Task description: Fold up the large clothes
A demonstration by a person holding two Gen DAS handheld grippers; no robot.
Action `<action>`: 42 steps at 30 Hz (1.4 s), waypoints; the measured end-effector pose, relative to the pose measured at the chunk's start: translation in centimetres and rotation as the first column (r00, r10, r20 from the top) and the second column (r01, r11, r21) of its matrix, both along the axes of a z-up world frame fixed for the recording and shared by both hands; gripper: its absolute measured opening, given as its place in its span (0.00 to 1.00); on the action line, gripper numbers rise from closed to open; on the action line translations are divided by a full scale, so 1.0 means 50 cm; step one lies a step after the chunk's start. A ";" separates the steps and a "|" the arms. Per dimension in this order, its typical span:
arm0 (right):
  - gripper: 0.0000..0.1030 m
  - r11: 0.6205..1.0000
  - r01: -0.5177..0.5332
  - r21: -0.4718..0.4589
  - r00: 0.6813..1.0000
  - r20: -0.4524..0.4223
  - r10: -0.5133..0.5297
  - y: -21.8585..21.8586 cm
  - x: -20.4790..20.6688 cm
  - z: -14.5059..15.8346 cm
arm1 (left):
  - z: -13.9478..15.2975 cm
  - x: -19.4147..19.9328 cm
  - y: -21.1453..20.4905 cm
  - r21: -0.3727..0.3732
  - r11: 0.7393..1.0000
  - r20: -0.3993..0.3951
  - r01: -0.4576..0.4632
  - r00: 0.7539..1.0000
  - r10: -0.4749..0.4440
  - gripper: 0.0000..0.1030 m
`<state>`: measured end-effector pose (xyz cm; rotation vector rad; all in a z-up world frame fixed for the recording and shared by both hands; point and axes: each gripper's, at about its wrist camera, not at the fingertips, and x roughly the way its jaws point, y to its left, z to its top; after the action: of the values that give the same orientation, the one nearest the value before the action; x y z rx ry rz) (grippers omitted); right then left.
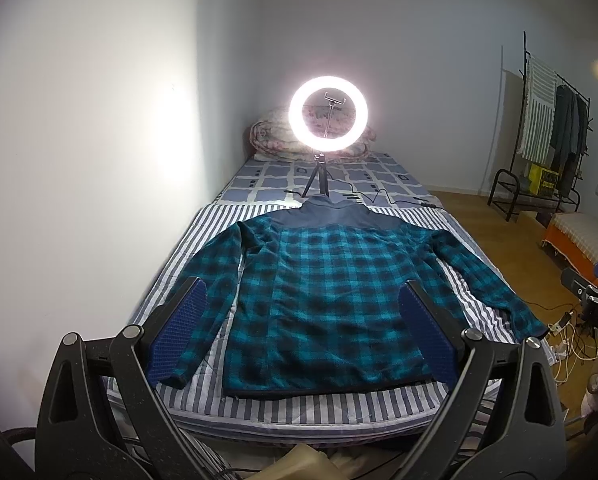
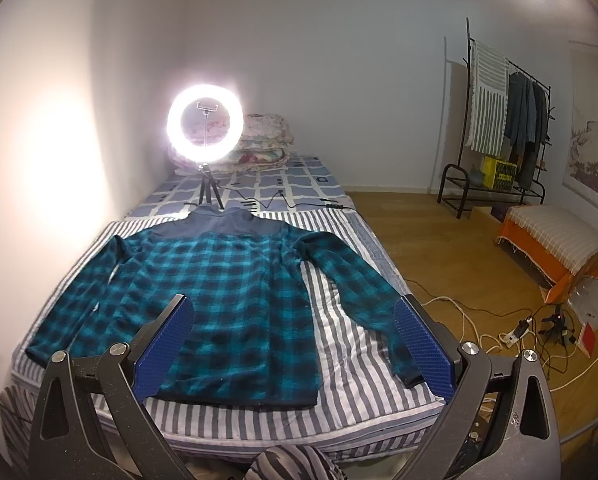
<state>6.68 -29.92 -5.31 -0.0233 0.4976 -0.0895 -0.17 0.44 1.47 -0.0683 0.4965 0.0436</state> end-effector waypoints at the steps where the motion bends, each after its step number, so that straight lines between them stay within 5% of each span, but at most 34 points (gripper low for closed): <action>1: 0.97 1.000 0.001 0.001 1.000 0.000 -0.001 -0.001 -0.001 0.000 | 0.001 0.000 0.001 0.000 1.000 0.000 -0.001 1.000 0.001 0.95; 42: 0.97 1.000 0.004 -0.010 1.000 0.006 -0.004 0.000 -0.007 0.005 | 0.013 -0.011 -0.008 0.003 1.000 0.025 0.004 1.000 -0.005 0.95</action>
<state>6.36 -29.91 -5.05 -0.0318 0.4912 -0.0963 -0.73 0.03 2.11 -0.0650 0.4720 0.0390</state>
